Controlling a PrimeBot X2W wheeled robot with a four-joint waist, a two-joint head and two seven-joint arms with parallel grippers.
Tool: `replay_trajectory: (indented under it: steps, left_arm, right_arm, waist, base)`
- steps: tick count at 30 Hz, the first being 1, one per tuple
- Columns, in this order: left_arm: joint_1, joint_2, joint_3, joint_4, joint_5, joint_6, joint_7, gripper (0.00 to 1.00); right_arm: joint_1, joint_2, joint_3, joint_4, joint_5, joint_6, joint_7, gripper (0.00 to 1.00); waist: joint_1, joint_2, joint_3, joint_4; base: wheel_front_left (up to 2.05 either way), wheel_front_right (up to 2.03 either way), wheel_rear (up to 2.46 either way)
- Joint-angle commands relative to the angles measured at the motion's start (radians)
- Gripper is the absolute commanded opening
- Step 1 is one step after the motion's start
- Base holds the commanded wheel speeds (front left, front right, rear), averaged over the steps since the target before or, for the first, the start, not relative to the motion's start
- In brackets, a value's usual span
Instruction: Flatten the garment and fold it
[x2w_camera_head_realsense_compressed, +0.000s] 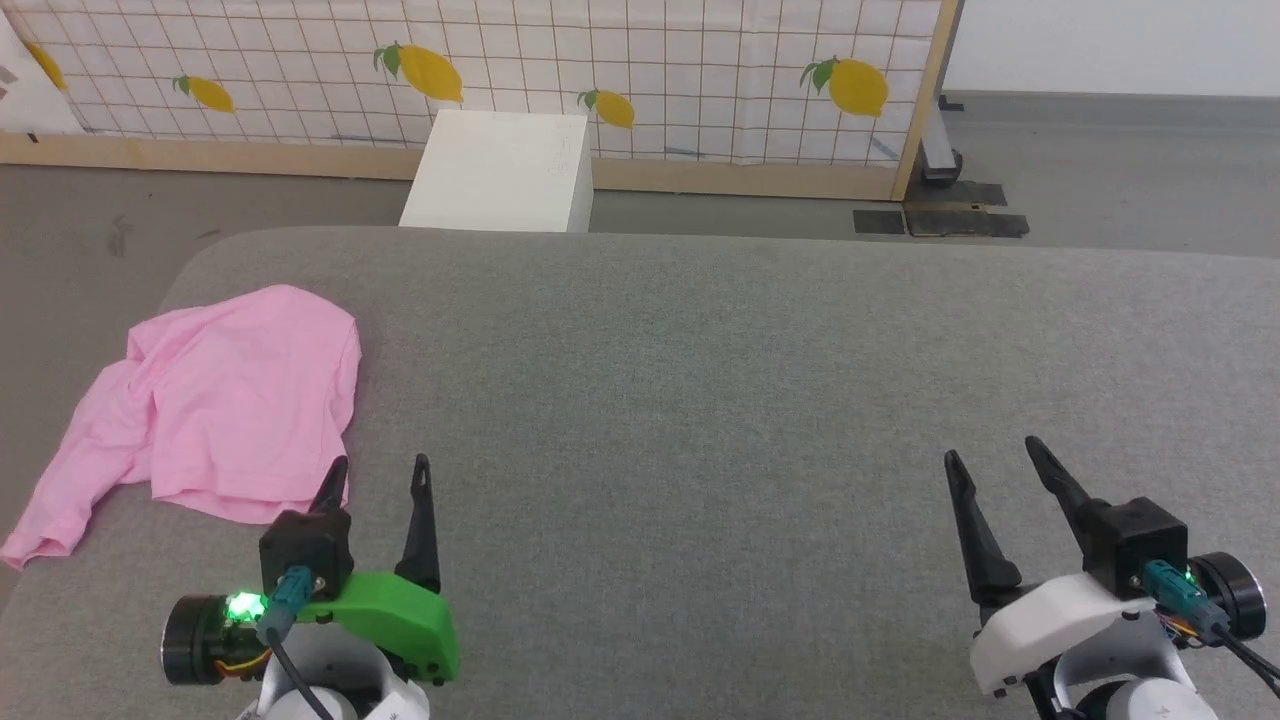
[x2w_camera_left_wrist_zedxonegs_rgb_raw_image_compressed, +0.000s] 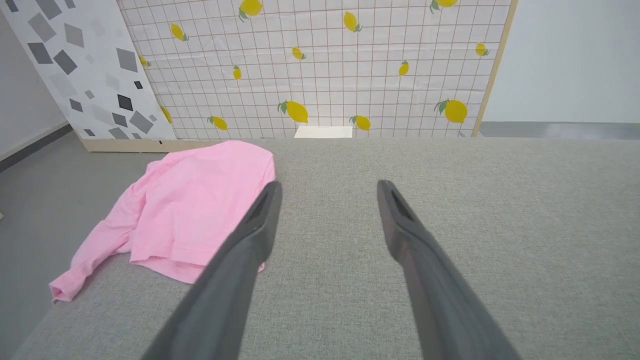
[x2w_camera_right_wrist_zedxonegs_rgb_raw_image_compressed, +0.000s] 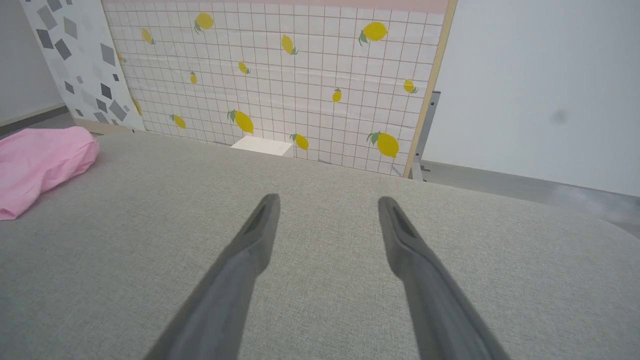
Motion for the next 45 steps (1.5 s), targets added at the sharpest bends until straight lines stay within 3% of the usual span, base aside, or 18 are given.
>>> replay_trajectory:
  steps: [1,45]
  left_arm:
    - [-0.012,0.0,-0.006,0.005,-0.005,0.009,-0.011,1.0]
    - [-0.036,-0.001,-0.043,0.05,-0.082,0.039,-0.102,1.0]
  right_arm:
    - [-0.012,0.0,-0.002,0.004,-0.001,0.0,-0.013,1.0]
    - [-0.031,0.001,-0.023,0.024,0.023,-0.001,-0.105,1.0]
  waist:
    - [0.0,0.0,0.0,0.0]
    - [0.0,0.0,0.005,0.004]
  base:
    - [0.0,0.0,0.0]
    - [0.0,0.0,0.0]
